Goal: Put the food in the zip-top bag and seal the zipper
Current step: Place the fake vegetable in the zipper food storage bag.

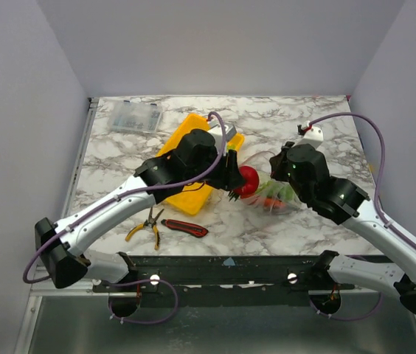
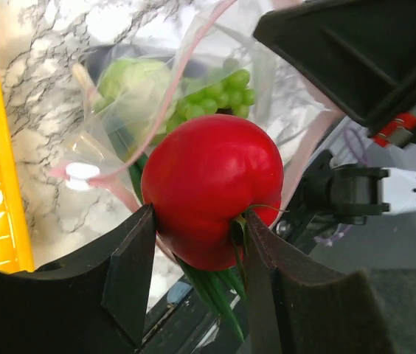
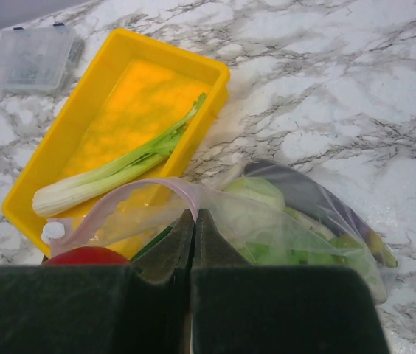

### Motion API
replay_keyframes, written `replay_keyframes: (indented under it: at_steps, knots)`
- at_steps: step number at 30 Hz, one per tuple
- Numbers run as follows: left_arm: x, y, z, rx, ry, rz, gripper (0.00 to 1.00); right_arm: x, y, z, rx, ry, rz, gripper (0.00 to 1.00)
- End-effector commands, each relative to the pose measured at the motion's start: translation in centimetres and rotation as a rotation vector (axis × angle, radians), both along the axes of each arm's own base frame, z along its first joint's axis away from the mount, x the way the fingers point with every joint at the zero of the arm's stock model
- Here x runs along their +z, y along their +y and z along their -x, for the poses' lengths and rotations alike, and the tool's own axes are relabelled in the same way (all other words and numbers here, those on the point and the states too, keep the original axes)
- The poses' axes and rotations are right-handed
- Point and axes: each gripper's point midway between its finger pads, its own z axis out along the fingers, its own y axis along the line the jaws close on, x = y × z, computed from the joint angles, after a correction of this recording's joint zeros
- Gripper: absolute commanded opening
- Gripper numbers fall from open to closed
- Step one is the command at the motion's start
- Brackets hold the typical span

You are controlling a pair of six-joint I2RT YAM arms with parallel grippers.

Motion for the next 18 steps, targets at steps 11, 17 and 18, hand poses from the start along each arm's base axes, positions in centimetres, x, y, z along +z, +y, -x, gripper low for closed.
replay_keyframes:
  at_steps: [11, 17, 18]
  knots:
    - [1.5, -1.4, -2.3, -0.002, -0.059, -0.151, 0.77, 1.1, -1.2, 0.6, -0.028, -0.002, -0.020, 0.01]
    - [2.1, 1.5, -2.1, 0.037, -0.080, -0.200, 0.81, 1.4, -1.2, 1.0, -0.017, -0.008, -0.034, 0.01]
    - [1.8, 2.1, -2.1, 0.048, -0.077, -0.198, 0.79, 1.5, -1.2, 1.0, -0.016, -0.008, -0.035, 0.01]
